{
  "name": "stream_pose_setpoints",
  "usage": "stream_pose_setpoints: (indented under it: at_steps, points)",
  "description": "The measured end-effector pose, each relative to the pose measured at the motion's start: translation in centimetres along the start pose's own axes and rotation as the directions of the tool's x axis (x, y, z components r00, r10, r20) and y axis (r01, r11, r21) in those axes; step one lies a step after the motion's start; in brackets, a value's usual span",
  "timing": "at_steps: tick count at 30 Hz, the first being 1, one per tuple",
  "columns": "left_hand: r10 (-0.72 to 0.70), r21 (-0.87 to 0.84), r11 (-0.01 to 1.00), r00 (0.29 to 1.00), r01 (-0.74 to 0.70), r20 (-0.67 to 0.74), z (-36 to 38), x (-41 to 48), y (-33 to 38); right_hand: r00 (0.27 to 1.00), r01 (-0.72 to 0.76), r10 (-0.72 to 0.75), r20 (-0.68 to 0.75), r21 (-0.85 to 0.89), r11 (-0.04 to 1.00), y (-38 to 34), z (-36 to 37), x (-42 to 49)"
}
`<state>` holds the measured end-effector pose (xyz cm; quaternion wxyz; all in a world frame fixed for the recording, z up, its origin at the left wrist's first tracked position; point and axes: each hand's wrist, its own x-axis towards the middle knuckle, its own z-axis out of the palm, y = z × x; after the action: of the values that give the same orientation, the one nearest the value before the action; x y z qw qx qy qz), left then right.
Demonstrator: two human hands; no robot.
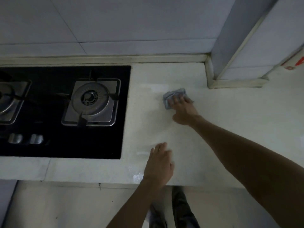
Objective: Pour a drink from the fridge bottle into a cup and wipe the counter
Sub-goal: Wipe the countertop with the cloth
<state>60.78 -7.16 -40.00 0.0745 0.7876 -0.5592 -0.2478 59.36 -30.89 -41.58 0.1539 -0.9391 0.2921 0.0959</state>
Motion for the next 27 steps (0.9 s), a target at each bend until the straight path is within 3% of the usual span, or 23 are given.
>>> stream_pose_setpoints:
  at_steps: [9,13,24,27]
  points:
    - [-0.018,0.143,0.989,0.999,0.024,-0.044,1.2,-5.6,-0.7,0.994,-0.065,0.059,0.091,0.059,0.996,-6.2,7.1,-18.5]
    - [-0.001,0.125,0.992,0.999,0.007,-0.044,1.8,-7.3,-1.0,0.989,-0.13,0.122,0.081,0.102,0.986,-9.3,9.1,-24.2]
    - [-0.083,0.025,0.996,0.995,0.085,-0.063,2.5,-10.1,-3.5,0.981,-0.193,0.19,0.042,0.088,0.977,-14.9,10.1,-24.9]
    - [-0.132,-0.024,0.991,0.985,0.131,-0.113,2.5,-9.2,-3.6,0.979,-0.192,0.183,0.091,0.094,0.977,-16.0,10.3,-24.4]
